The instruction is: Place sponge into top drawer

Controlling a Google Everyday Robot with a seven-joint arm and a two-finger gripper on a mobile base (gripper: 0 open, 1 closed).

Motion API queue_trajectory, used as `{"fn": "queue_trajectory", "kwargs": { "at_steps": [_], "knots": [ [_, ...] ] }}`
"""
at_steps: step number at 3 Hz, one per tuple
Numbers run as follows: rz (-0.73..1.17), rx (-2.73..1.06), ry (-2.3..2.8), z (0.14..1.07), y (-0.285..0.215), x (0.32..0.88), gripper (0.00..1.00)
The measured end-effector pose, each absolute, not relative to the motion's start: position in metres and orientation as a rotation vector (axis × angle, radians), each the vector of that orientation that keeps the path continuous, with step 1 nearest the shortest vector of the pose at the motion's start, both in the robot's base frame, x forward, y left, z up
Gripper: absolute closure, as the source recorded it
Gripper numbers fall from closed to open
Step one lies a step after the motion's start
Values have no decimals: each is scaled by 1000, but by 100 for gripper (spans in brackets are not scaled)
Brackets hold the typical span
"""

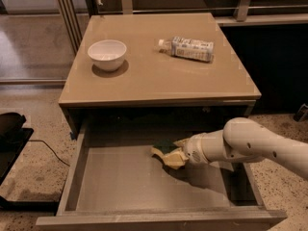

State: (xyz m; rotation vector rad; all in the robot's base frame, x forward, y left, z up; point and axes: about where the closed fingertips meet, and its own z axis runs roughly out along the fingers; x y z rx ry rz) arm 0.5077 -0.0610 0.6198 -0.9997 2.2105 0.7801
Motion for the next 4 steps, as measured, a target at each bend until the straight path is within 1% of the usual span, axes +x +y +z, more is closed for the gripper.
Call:
{"fn": "queue_trajectory", "kwargs": {
  "at_steps": [2, 3, 4],
  "knots": [
    [780, -1000, 2210, 620, -61, 508, 12],
    [780, -1000, 2210, 620, -61, 508, 0],
    [780, -1000, 2210, 620, -61, 508, 0]
  ]
}}
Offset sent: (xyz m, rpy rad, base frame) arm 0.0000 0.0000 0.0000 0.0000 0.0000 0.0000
